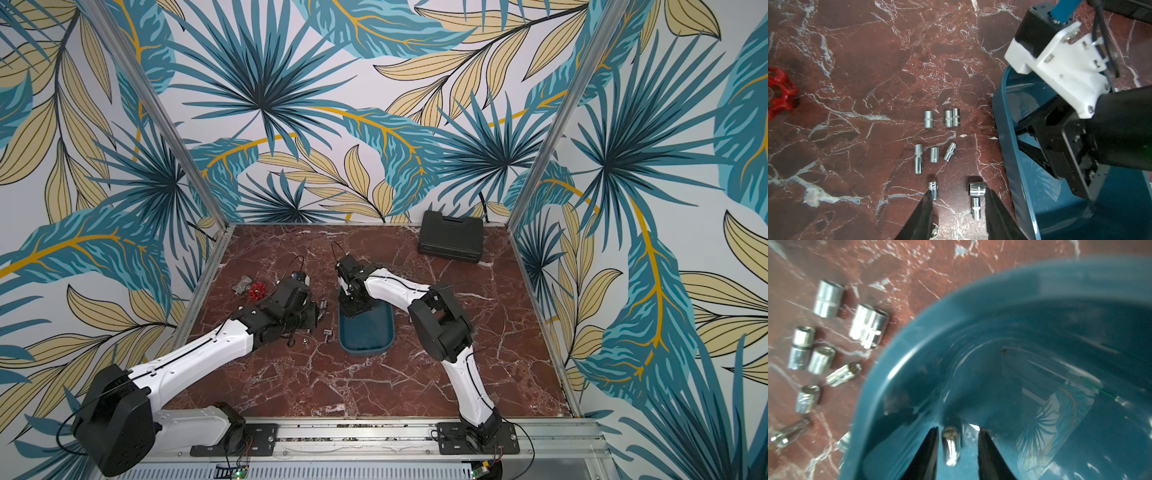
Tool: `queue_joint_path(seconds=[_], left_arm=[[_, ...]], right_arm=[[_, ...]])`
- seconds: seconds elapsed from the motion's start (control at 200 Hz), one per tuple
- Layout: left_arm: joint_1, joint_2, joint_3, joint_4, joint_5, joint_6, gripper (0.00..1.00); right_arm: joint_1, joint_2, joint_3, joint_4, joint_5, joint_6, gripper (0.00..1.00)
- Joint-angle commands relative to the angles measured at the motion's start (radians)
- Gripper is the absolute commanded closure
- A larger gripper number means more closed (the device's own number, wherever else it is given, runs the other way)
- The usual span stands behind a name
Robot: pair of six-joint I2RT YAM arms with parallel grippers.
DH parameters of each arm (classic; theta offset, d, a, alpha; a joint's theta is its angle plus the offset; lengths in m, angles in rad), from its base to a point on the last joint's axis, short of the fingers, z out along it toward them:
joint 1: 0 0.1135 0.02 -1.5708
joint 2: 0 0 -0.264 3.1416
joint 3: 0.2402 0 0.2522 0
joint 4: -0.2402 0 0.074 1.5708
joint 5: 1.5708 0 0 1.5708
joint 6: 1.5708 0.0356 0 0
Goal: Take out the socket from the storage box
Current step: Pick up the socket head from the storage box.
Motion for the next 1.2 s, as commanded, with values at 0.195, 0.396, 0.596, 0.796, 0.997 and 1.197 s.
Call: queue_joint_path(seconds=[0.195, 0.396, 0.596, 0.796, 0.997, 1.197], left_arm=[[0.005, 0.004, -0.016, 0.009, 0.002, -0.006, 0.56], [0.005, 0.004, -0.014, 0.007, 0.001, -0.005, 0.56], [0.005, 0.007, -0.011, 0.007, 0.003, -0.003, 0.56], [0.005, 0.007, -0.013, 0.012, 0.004, -0.003, 0.56], [0.005, 0.007, -0.014, 0.011, 0.007, -0.002, 0.56], [0.005, 0.007, -0.016, 0.014, 0.01, -0.002, 0.56]], right_arm=[[0.014, 0.026, -0.003, -0.033, 0.028, -0.011, 0.81], [0.014, -0.008, -0.036, -0.034, 0.057, -0.007, 0.85], [0.014, -0.054, -0.074, -0.039, 0.08, 0.007, 0.77], [0.015, -0.088, -0.089, -0.049, 0.11, 0.015, 0.68], [0.014, -0.101, -0.098, -0.076, 0.108, 0.021, 0.7], [0.014, -0.117, -0.144, -0.073, 0.101, 0.03, 0.77]])
